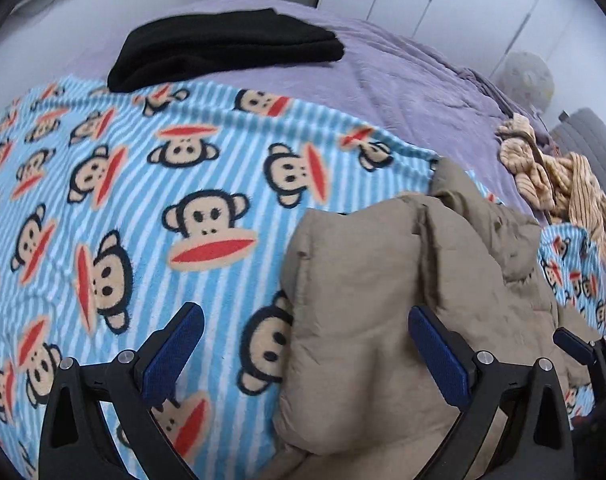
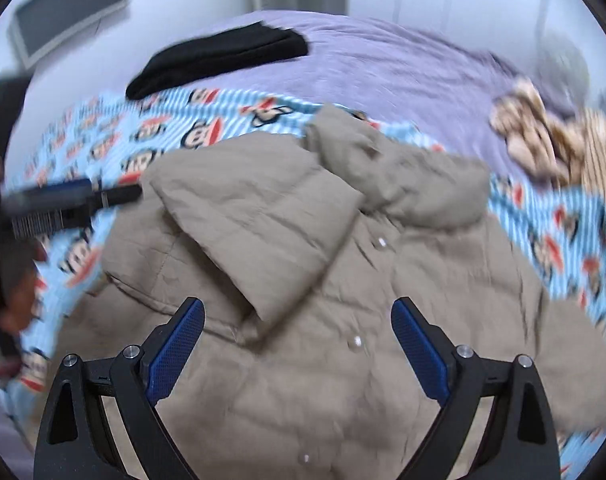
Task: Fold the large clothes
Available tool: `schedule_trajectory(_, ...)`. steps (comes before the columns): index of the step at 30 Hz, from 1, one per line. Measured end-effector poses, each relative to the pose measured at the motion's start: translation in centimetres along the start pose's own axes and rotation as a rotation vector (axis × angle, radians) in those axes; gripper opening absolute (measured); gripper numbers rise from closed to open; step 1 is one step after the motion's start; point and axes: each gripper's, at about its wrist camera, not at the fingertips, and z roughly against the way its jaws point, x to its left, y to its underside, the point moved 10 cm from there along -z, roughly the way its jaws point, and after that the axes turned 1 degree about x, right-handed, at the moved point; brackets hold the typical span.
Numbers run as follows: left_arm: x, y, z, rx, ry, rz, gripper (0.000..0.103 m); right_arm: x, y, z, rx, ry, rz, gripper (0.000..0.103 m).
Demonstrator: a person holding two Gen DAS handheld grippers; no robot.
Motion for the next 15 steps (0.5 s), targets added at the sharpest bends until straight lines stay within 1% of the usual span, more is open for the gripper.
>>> schedule_trajectory(2, 0.8, -0.2, -2.5, 0.057, 0.052, 0.04, 0.102, 1.7, -1.3, -1.7, -0.01, 0.095, 0.127, 0.096)
schedule_trajectory(3, 0.7, -0.2, -3.7, 0.082, 0.078, 0.05, 0.102, 2.3, -1.6, -1.8, -0.02, 0.133, 0.17, 0.095)
schedule_trajectory(4, 0.5, -0.1, -4.9, 0.114, 0.104, 0.059, 0.098, 2.7, -2.0, -2.1, -0.027, 0.163, 0.204, 0.095)
schedule_trajectory(5, 0.2, 0.0, -6.0, 0.138, 0.127, 0.074, 0.081, 2.6, -2.8, -3.0, -0.028, 0.197, 0.217, 0.093)
schedule_trajectory(6, -0.3, 0.1, -6.6, 0.151, 0.146, 0.085, 0.066, 2.2, -3.1, -3.3, -0.032, 0.21, 0.207, 0.081)
schedule_trajectory(7, -0.9, 0.0, -6.8, 0.142, 0.163, 0.087, 0.054, 1.5, -3.6, -3.7, -0.034, 0.2, 0.165, 0.065)
schedule_trajectory(8, -2.0, -0.1, -6.5, 0.122, 0.192, 0.066, 0.028, 0.9, -3.6, -3.8, -0.025, 0.175, 0.111, 0.019)
schedule_trajectory(9, -2.7, -0.3, -6.0, 0.099, 0.167, 0.035, 0.024, -0.2, -3.3, -3.7, -0.018, 0.139, 0.031, 0.008)
schedule_trajectory(10, -3.4, -0.6, -5.2, 0.054, 0.114, -0.027, 0.024, -1.9, -3.0, -3.2, -0.034, 0.083, -0.091, 0.008)
schedule_trajectory(11, -4.5, -0.8, -4.3, 0.001, 0.059, -0.114, 0.017, -3.5, -2.4, -2.7, -0.048, 0.05, -0.183, 0.008)
schedule_trajectory(12, -5.5, -0.7, -3.5, -0.04, 0.014, -0.197, 0.017, -4.8, -1.7, -2.3, -0.057, 0.026, -0.261, 0.008)
schedule_trajectory(13, -6.5, -0.5, -2.9, -0.074, -0.021, -0.269, 0.017, -6.6, -0.4, -2.1, -0.055, 0.021, -0.338, 0.008)
schedule_trajectory(14, -7.3, -0.3, -2.5, -0.1, -0.051, -0.333, 0.017, -8.4, 1.1, -2.0, -0.044, 0.014, -0.422, 0.008)
schedule_trajectory(15, -7.7, -0.1, -2.6, -0.109, -0.077, -0.373, 0.017, -9.7, 2.5, -2.2, -0.031, -0.008, -0.496, 0.008)
